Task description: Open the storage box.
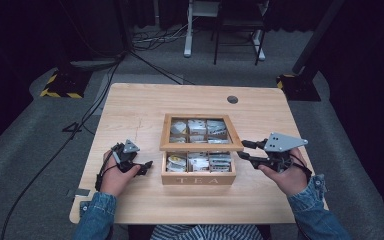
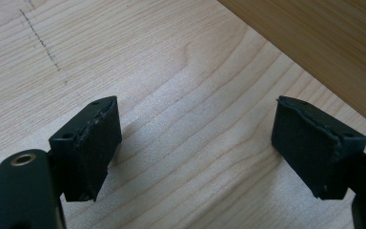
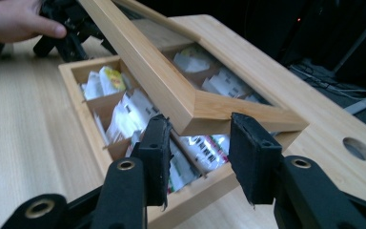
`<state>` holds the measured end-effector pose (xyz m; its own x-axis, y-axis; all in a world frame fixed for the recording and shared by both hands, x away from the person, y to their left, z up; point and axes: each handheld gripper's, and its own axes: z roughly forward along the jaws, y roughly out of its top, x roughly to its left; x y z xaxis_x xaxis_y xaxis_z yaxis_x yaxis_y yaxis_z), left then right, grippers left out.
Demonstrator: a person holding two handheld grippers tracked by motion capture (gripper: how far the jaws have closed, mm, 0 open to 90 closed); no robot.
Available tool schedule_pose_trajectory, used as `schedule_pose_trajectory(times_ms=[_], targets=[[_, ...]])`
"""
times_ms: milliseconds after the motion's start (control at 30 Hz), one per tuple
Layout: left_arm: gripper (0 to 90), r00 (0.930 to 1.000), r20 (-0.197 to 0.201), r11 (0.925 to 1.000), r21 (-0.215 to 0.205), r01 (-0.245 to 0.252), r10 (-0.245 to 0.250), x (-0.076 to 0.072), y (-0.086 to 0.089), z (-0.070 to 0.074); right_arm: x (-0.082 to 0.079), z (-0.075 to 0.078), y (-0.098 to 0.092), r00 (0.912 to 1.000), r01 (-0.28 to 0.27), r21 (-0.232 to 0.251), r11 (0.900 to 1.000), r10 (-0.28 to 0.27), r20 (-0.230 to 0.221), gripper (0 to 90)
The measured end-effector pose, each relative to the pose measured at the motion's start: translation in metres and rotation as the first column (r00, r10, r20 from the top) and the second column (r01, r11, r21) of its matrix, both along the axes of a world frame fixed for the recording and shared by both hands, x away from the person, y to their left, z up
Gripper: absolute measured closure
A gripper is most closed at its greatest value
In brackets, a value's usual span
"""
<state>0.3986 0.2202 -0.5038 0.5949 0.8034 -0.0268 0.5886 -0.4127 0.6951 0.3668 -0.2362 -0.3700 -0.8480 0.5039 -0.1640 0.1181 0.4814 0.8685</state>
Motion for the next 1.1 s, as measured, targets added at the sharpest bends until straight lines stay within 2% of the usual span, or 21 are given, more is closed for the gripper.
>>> schedule_pose_trajectory(times_ms=[300, 567, 900, 1100], targets=[[18.0, 1.0, 0.002, 1.0, -0.002, -0.001, 0.001, 0.0, 0.0, 0.0, 0.013, 0.018, 0.003, 0.9987, 0.027, 0.042, 0.999, -0.029, 0.042, 59.9], [18.0, 1.0, -0.002, 1.0, -0.001, 0.002, -0.002, 0.0, 0.0, 0.0, 0.021, 0.023, 0.005, 0.9977, 0.044, 0.064, 0.997, -0.047, 0.049, 59.6], [18.0, 1.0, -0.003, 1.0, 0.002, 0.003, -0.003, 0.0, 0.0, 0.0, 0.034, 0.032, 0.007, 0.9943, 0.084, 0.117, 0.99, -0.091, 0.055, 59.5], [17.9, 1.0, -0.004, 1.0, 0.002, 0.002, -0.002, 0.0, 0.0, 0.0, 0.039, 0.032, 0.009, 0.9935, 0.093, 0.125, 0.988, -0.101, 0.053, 59.0]])
